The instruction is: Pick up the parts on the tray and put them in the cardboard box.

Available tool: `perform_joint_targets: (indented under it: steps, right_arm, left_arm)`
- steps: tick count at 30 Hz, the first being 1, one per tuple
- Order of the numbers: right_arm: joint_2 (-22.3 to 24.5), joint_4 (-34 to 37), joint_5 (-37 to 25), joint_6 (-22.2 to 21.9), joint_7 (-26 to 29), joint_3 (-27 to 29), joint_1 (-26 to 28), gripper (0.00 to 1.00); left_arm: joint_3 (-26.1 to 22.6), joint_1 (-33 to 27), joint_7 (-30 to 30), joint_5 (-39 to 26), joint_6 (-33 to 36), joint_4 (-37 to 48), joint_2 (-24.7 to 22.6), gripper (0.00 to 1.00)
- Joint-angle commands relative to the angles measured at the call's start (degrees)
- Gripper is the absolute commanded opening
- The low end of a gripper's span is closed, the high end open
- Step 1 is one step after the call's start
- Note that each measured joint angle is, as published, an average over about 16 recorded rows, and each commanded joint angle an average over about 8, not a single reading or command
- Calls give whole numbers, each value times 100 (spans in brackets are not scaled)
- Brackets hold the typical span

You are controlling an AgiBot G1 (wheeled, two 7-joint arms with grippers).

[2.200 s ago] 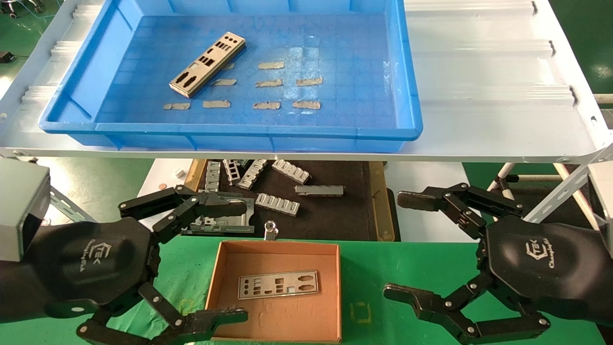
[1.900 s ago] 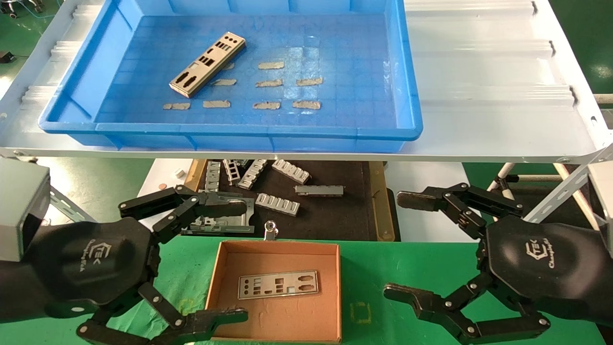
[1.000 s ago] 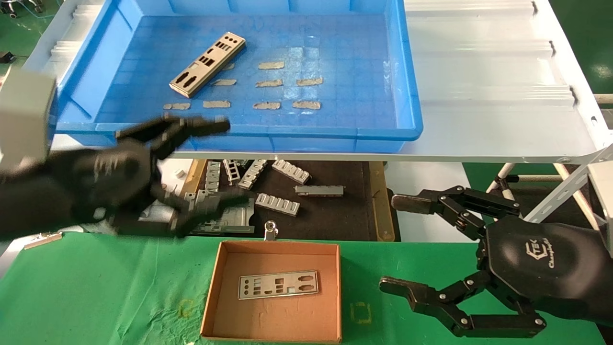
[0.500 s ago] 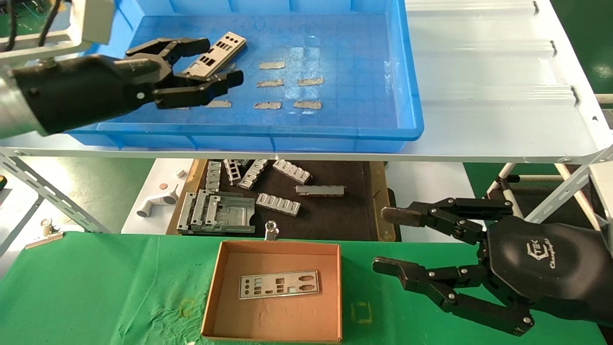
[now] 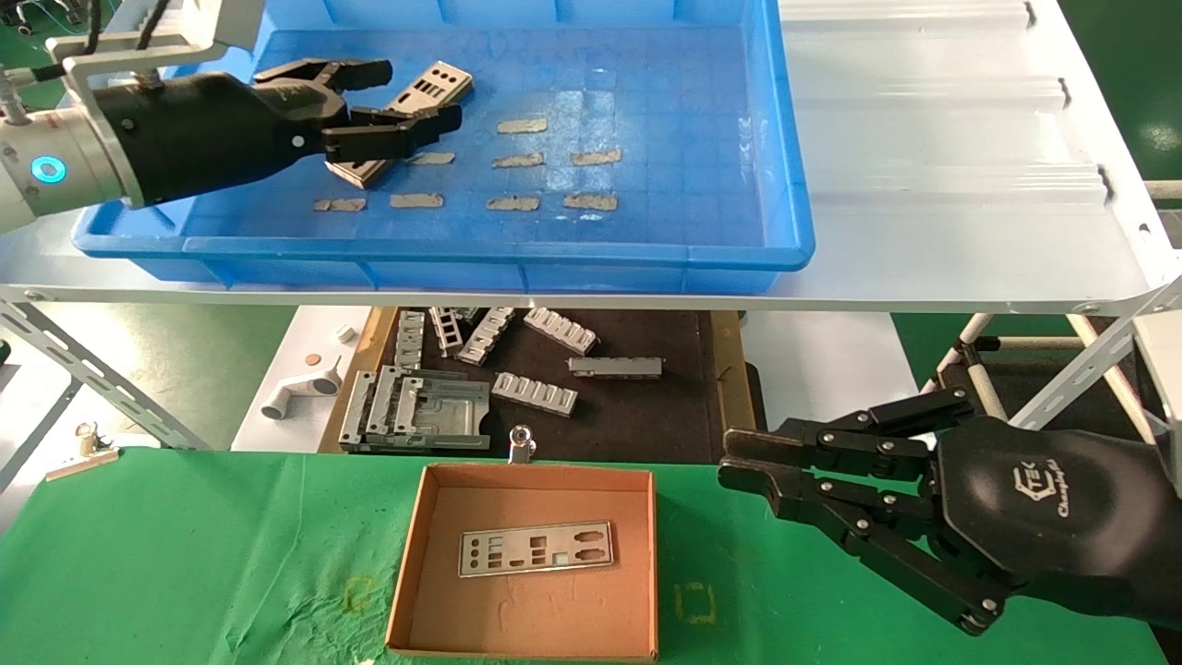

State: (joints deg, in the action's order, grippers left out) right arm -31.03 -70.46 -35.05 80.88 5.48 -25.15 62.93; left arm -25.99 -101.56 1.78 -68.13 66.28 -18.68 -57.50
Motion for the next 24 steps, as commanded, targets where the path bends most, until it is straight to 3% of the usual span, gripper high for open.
perform_joint_targets:
  steps: [1, 7, 10, 13, 16, 19, 21, 24]
  right_arm:
    - [0, 0, 0, 0, 0, 0, 0, 0]
    - [0, 0, 0, 0, 0, 0, 0, 0]
    - [0, 0, 0, 0, 0, 0, 0, 0]
    - [0, 0, 0, 0, 0, 0, 0, 0]
    - [0, 0, 0, 0, 0, 0, 0, 0]
    - [0, 0, 0, 0, 0, 0, 0, 0]
    - [0, 0, 0, 0, 0, 0, 0, 0]
    - [0, 0, 0, 0, 0, 0, 0, 0]
  left_arm:
    - [-34, -121, -79, -67, -65, 260, -91, 100]
    - [-30, -276, -408, -91, -209, 699, -260, 100]
    - [-29, -339, -515, -98, -278, 899, -325, 92]
    - [-23, -393, -609, -96, -329, 1068, -375, 72]
    - [-18, -438, -715, -94, -350, 1196, -412, 38]
    - [-11, -468, -821, -87, -346, 1296, -439, 13]
    - [-11, -487, -888, -88, -339, 1352, -451, 2]
    - [-3, -515, -977, -80, -327, 1422, -457, 0]
